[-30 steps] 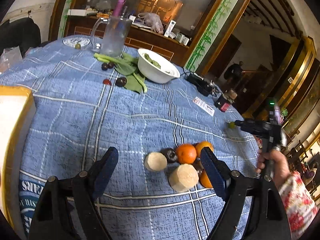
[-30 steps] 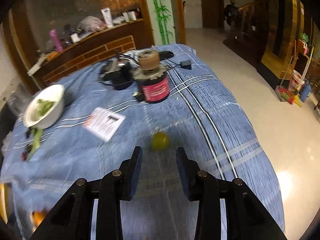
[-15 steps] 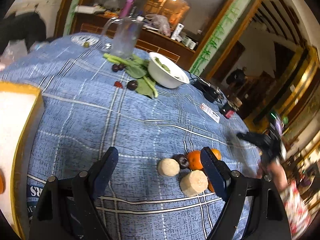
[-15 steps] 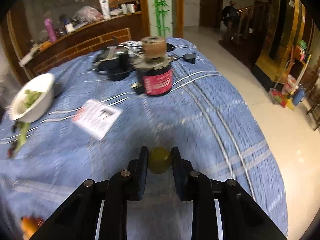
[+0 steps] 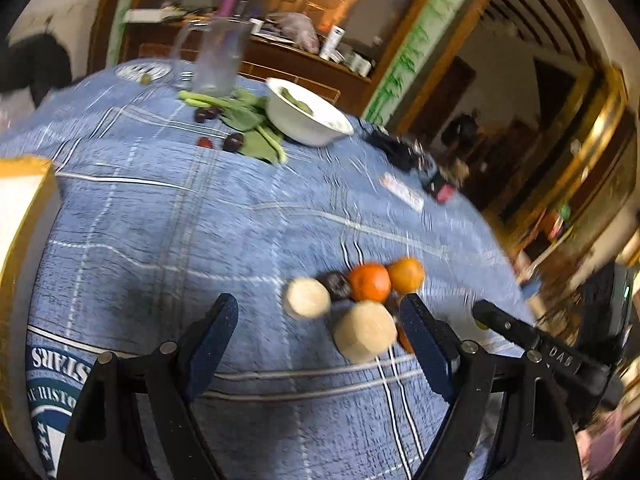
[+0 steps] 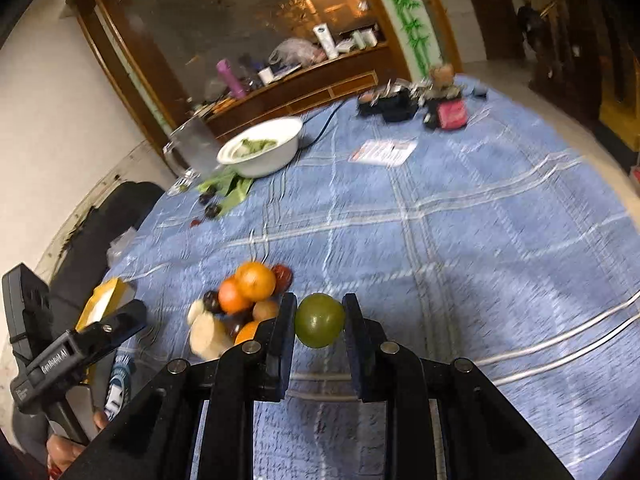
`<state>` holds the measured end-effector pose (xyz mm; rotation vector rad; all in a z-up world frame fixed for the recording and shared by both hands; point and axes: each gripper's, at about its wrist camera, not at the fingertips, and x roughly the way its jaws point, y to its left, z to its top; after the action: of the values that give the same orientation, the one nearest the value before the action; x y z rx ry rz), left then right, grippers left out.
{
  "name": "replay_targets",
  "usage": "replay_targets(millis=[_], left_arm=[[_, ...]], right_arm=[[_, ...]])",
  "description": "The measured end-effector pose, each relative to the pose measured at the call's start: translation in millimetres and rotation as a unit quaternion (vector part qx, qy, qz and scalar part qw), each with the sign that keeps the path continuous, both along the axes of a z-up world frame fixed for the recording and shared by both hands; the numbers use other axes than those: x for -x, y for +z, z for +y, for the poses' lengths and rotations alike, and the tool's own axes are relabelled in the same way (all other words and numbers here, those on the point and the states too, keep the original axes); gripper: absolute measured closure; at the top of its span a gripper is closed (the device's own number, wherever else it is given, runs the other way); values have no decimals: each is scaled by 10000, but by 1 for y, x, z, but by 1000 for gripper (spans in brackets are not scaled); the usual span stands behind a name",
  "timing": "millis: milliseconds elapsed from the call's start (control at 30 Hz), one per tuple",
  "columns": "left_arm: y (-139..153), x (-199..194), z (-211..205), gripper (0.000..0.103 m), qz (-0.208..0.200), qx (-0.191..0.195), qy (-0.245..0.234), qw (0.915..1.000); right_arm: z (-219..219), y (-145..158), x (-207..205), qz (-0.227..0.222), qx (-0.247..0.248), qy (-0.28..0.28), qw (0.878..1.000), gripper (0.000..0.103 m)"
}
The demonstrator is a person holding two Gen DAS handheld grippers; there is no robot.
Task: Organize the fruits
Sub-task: 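Grasp the small green fruit on the table with the right tool, then grasp the tan round ball with the left tool while the right tool holds the green fruit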
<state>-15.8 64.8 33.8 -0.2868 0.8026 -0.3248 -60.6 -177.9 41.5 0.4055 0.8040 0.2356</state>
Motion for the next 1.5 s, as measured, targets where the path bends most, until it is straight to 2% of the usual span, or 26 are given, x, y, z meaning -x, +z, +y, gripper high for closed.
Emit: replay_targets(millis=[100, 200, 333, 367, 400, 433, 467, 733, 933, 1100, 1500], left_arm=[[0, 2, -25, 21, -52, -358, -237, 9991], [-1, 4, -48, 21, -223, -929, -405, 9946], [-14, -1, -66, 24, -84, -1376, -599, 9886], [-17, -1, -70, 36, -59, -1439, -660, 9874], [-16, 1, -71, 56, -106, -1433, -692, 9872], [-15, 2, -72, 67, -121, -1454, -700, 9868], [-17, 2, -73, 67, -126, -1550, -668, 9856], [-17, 6, -49, 67, -25, -957, -512, 9941], [-14, 10, -56, 67, -88, -1051, -620, 9925], [-12, 14, -61, 67, -181, -1115, -728, 9909], [-11, 13, -59, 67, -111, -981, -775, 9921]], right_arm=[[1, -4, 0, 62, -28, 135, 9999, 79], [-1, 0, 1, -20, -106, 126, 9999, 79], [-7, 3, 1, -74, -277, 90, 9995, 79], [-8, 3, 1, -72, -320, 85, 9994, 79], [-10, 4, 1, -63, -403, 78, 9991, 79], [-12, 4, 1, -56, -464, 77, 9989, 79], [-13, 4, 0, -50, -533, 85, 9985, 79], [-9, 6, -6, -33, -573, 100, 9983, 79], [-3, 3, -12, 74, -403, 143, 9991, 79], [0, 4, -12, 87, -478, 278, 9984, 79], [0, -2, -13, 186, -402, 256, 9987, 79]])
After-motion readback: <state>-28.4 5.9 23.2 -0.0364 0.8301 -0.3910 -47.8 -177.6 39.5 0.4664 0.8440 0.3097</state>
